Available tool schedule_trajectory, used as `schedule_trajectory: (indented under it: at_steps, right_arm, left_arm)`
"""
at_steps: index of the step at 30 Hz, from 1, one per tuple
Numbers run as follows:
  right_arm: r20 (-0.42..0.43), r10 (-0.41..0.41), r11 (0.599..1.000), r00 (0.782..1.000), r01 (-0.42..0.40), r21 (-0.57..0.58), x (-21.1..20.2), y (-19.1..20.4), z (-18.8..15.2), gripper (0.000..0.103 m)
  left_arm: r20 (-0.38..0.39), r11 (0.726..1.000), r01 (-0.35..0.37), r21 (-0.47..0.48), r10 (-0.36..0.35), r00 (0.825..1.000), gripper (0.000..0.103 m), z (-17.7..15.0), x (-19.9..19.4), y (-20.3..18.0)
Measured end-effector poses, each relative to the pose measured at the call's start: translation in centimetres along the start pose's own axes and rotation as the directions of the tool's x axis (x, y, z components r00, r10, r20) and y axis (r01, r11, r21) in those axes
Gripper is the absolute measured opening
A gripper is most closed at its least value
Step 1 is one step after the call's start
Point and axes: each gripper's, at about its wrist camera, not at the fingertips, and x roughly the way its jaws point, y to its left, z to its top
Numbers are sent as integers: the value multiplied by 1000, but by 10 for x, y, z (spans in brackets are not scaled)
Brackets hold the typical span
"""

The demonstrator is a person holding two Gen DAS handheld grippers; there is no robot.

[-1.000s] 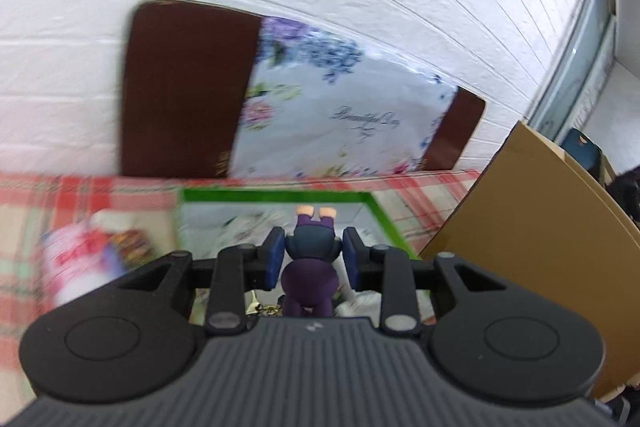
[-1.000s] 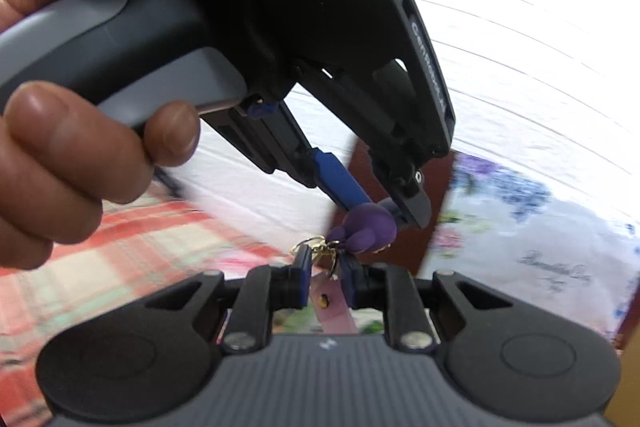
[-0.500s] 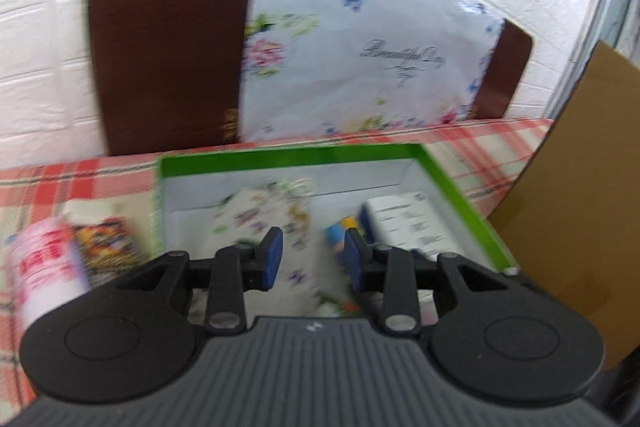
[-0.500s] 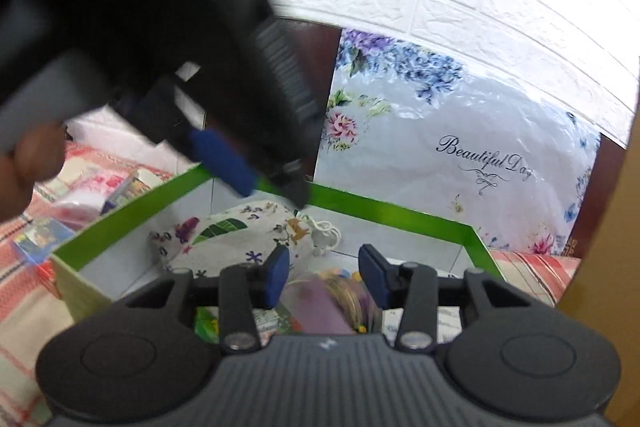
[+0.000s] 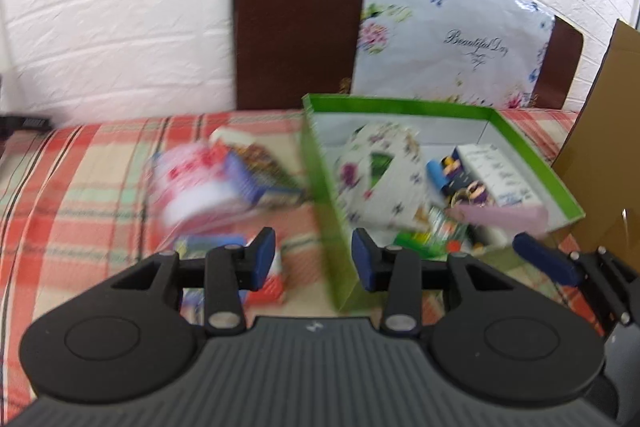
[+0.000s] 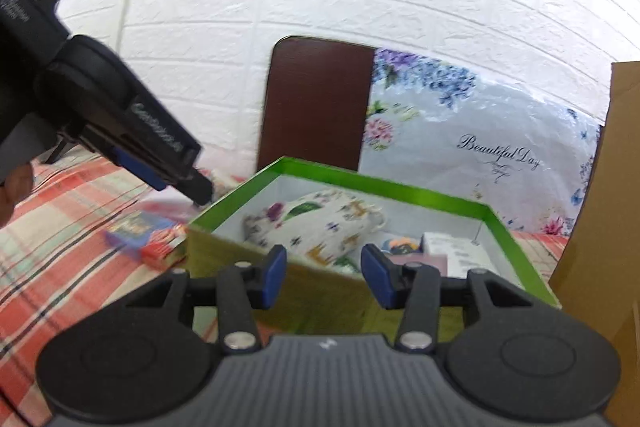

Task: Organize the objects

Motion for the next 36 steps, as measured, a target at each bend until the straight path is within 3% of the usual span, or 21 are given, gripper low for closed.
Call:
schedule_trajectory:
  at_steps: [9,17,21,26,29,32,33,34,36]
  right_arm:
    - [-28,38,999,999,-38,4,-8,17,6,43]
    - [-44,195,976,980,-199,-90,14,72,23,43]
    - [-39,236,953,971,-239,-184,36,106,38,43]
    - [-81,175,937,981,-191,-293,88,141,56,41]
    - [-169,190,947,967,-226,-230,122,147,62,41]
    - [-270,210,965,940,-243,-95,152,150,66,48]
    - [-279,197,973,940,-222,-64,161,151,66,59]
    - [-281,169,981,945,-189,-47,170,152,66,76]
    - [-344,138,989,929,-149,-7,193,153,64,87]
  left_arm:
    - [-35,995,-81,-67,78,996,47,-33,-12,49]
    - [-53,975,-178,-131,173,984,48,-53,-14,98]
    - [-52,955,-241,-174,236,970,50,-59,-15,128]
    - [-56,930,-267,-254,261,964,50,-68,-12,161]
    - [-30,931,-258,-258,259,965,53,-71,-13,167]
    - [-9,933,-241,-267,248,969,54,-73,-12,172]
    - [-3,934,-236,-270,244,970,55,-74,-12,173]
    - [3,935,-229,-272,239,971,57,-74,-12,173]
    - [13,936,-221,-274,233,972,58,-74,-10,175]
